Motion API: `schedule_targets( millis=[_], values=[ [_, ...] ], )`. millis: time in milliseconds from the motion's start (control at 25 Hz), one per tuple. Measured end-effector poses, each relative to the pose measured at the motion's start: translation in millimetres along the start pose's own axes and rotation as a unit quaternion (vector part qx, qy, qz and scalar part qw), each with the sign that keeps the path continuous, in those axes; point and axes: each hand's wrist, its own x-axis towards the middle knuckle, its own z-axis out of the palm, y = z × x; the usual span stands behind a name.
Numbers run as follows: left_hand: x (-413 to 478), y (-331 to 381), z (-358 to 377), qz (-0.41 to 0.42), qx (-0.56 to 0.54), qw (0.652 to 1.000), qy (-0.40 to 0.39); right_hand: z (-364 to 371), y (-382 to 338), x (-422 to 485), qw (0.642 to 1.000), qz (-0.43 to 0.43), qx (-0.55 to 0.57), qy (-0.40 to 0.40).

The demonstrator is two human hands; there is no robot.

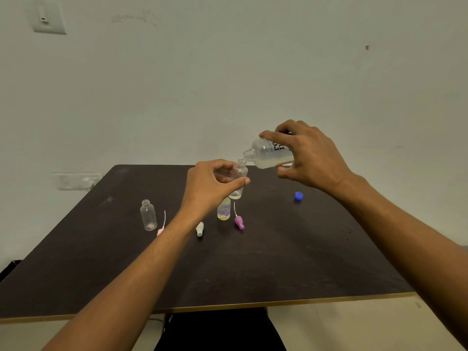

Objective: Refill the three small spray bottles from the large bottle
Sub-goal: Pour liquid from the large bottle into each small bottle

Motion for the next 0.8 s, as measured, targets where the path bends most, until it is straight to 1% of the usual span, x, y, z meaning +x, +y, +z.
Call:
schedule_targets(
  millis=[800],
  values=[
    [-0.8,-4.2,-0.1,-0.004,0.001,1.000,0.003,-1.1,-3.6,0.6,1.000,-0.003,-0.005,-0.007]
  ],
)
